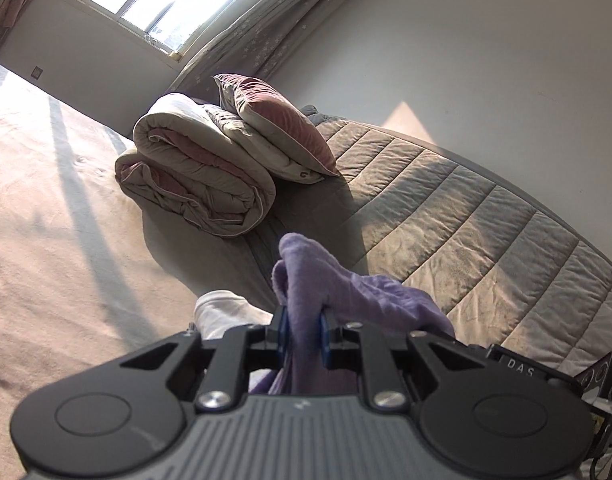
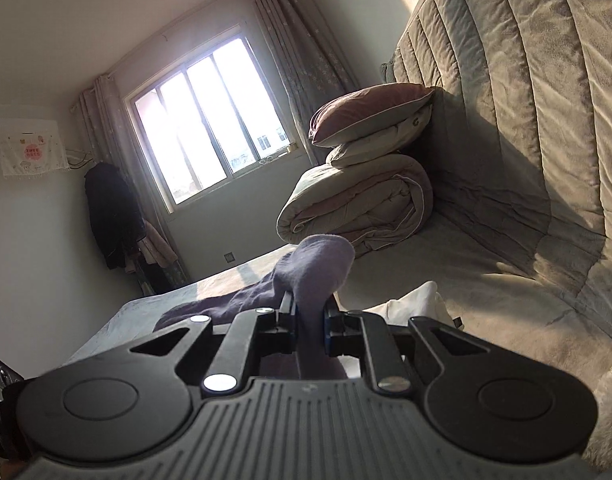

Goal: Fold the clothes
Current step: 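Carry the lifted cloth with both grippers toward the clothes stack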

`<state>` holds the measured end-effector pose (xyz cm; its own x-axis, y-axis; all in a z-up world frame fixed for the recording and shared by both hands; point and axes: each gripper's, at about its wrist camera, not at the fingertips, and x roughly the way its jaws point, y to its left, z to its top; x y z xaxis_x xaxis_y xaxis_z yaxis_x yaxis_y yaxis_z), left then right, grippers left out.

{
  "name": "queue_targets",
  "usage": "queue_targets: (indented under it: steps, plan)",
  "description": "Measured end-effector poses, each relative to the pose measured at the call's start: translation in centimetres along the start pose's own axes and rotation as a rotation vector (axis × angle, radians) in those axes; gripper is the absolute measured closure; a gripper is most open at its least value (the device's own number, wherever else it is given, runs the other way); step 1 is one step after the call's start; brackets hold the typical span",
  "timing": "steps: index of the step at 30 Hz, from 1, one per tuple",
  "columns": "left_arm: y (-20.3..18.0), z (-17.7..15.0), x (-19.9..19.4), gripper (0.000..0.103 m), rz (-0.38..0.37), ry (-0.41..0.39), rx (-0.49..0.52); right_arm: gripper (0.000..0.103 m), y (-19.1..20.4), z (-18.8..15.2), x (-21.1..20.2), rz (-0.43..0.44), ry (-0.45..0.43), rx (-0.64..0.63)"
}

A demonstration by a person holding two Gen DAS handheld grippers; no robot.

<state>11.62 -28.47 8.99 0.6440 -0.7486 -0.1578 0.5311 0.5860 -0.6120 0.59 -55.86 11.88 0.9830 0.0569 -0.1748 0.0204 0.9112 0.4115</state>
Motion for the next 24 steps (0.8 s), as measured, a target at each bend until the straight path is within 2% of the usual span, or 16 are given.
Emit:
queue_targets:
  steps: [4, 8, 12, 13, 15, 17, 18, 19, 21, 24]
  plan:
    - [-0.3, 0.0, 3.2, 0.087, 0.001, 0.002, -0.029, 0.088, -2.0, 1.8, 1.6, -0.021, 0.002, -0.029]
    - [0.1, -0.1, 5.8, 0.087, 0.018, -0.003, -0.033, 0.088, -3.8, 2.1, 4.1, -0.027, 0.013, -0.025]
    - [1.9, -0.5, 8.6, 0.085, 0.081, 0.012, -0.037, 0.087, -5.6, 1.4, 7.6, -0.030, 0.053, -0.011]
    - [2.3, -0.6, 9.3, 0.082, 0.105, 0.019, -0.029, 0.084, -5.9, 1.0, 8.4, -0.039, 0.064, -0.010]
    - [3.2, -1.0, 10.4, 0.081, 0.165, 0.023, -0.003, 0.083, -6.6, 0.1, 10.0, -0.092, 0.082, -0.023]
    - [3.8, -1.0, 10.9, 0.076, 0.197, 0.025, 0.019, 0.081, -7.2, -0.8, 10.9, -0.141, 0.106, -0.031]
    - [4.1, -0.9, 11.0, 0.072, 0.210, 0.022, 0.026, 0.076, -7.5, -1.1, 11.1, -0.158, 0.109, -0.031]
    - [4.3, -0.8, 11.0, 0.071, 0.214, 0.016, 0.033, 0.067, -7.7, -1.3, 11.0, -0.165, 0.105, -0.029]
    - [4.4, -0.5, 10.9, 0.070, 0.208, 0.003, 0.048, 0.059, -7.9, -1.2, 10.2, -0.166, 0.070, -0.026]
    - [3.9, 0.0, 10.6, 0.070, 0.188, -0.032, 0.084, 0.059, -7.8, -0.6, 8.9, -0.164, 0.012, -0.043]
